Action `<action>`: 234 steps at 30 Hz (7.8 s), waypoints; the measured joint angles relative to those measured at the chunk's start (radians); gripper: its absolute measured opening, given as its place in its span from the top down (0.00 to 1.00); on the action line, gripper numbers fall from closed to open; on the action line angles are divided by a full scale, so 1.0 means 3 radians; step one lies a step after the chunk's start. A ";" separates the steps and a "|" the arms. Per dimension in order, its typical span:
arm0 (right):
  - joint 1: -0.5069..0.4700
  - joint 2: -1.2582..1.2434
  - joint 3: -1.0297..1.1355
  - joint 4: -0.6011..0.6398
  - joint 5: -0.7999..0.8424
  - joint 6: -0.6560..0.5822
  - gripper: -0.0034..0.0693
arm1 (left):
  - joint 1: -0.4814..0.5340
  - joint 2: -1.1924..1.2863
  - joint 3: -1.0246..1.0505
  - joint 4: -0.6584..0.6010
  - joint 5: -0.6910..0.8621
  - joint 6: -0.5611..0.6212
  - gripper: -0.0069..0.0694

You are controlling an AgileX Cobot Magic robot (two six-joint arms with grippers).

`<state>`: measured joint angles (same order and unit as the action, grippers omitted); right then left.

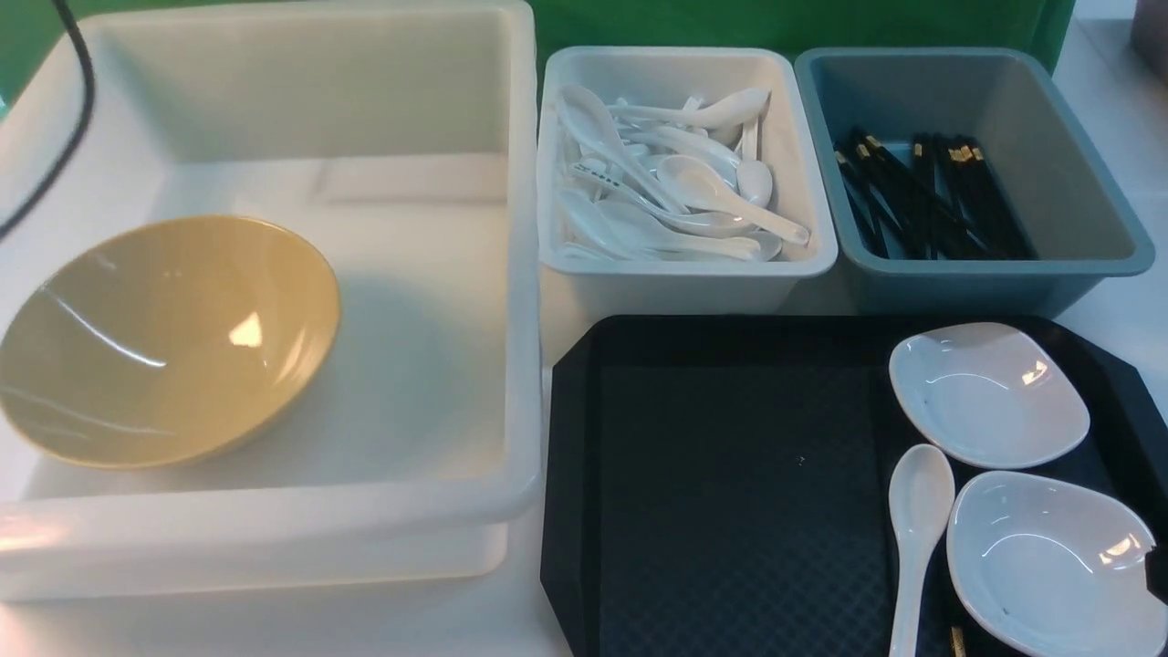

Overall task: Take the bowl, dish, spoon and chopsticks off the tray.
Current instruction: Use the right arm to grab the soup spoon in the middle, then use the right arm to put the soup spoon into the small storage box in the middle, then use the right arm to grab the plate, then use the right arm to put the plate into the large storage box on the left, then use the right arm to grab the plate

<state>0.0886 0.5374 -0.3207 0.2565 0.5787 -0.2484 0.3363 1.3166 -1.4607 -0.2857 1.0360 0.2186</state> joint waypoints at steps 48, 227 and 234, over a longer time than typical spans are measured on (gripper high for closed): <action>0.0371 0.3534 -0.1563 0.0672 -0.0406 -0.0479 0.84 | -0.1993 -0.2671 0.3501 -0.1722 -0.1642 0.2977 0.92; 0.2327 0.5304 -0.5740 -0.0736 0.1309 0.0733 0.39 | -0.1993 -0.3442 0.3829 -0.0406 -0.2580 0.1150 0.92; 0.2331 0.5182 -0.6399 -0.1082 0.2171 0.0563 0.29 | -0.1993 -0.3449 0.3829 -0.0406 -0.2451 0.1145 0.92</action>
<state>0.7878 2.0921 -2.2404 -0.0682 1.2300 -0.0794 -0.2615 0.2818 -0.3119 -0.4076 0.3008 0.5621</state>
